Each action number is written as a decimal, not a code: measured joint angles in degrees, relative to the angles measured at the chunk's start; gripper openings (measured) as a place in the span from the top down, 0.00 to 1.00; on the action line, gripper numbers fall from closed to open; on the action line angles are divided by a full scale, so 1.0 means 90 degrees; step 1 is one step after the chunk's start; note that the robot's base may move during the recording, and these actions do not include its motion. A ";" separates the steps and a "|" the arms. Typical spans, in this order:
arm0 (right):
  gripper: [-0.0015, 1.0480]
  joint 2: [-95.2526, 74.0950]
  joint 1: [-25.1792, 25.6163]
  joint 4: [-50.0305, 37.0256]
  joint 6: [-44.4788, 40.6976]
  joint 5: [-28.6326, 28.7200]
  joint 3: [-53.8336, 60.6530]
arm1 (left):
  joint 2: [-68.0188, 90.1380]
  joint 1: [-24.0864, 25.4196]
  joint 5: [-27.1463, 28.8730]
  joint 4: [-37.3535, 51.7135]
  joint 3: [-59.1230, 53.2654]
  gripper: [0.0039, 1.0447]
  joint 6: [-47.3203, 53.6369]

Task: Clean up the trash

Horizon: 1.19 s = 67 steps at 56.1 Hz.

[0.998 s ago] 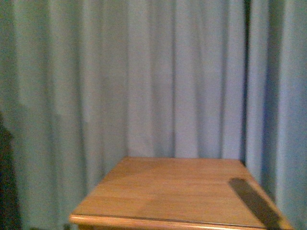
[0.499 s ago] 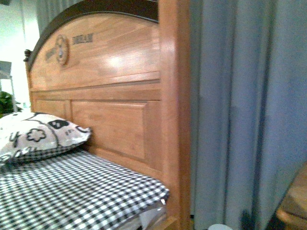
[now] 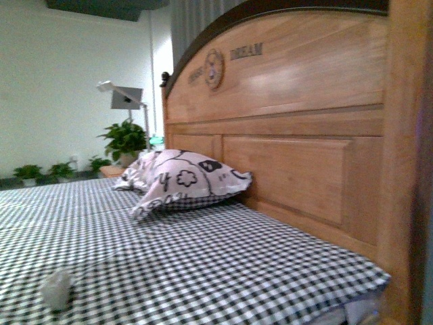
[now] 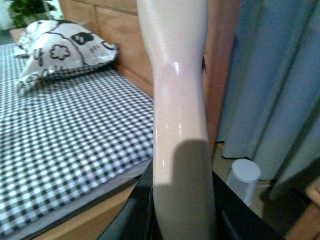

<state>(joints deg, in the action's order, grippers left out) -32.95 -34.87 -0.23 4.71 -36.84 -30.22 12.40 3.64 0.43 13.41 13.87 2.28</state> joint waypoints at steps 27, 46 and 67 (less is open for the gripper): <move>0.81 -0.0032 -0.0010 -0.0002 0.0000 0.0000 0.0000 | 0.0204 0.0440 -0.1139 -0.1547 0.0483 0.73 -0.0107; 0.81 -0.0010 -0.0007 -0.0002 0.0000 0.0010 0.0000 | 0.4522 0.1056 -0.2737 -0.0284 0.1294 0.73 0.2169; 0.81 -0.0005 -0.0007 -0.0002 0.0000 0.0010 0.0000 | 0.6960 0.0597 -0.2650 -0.0423 0.2208 0.73 0.5175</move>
<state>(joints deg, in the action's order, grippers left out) -32.99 -34.94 -0.25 4.71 -36.75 -30.22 75.05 9.02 -23.42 9.61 33.74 48.86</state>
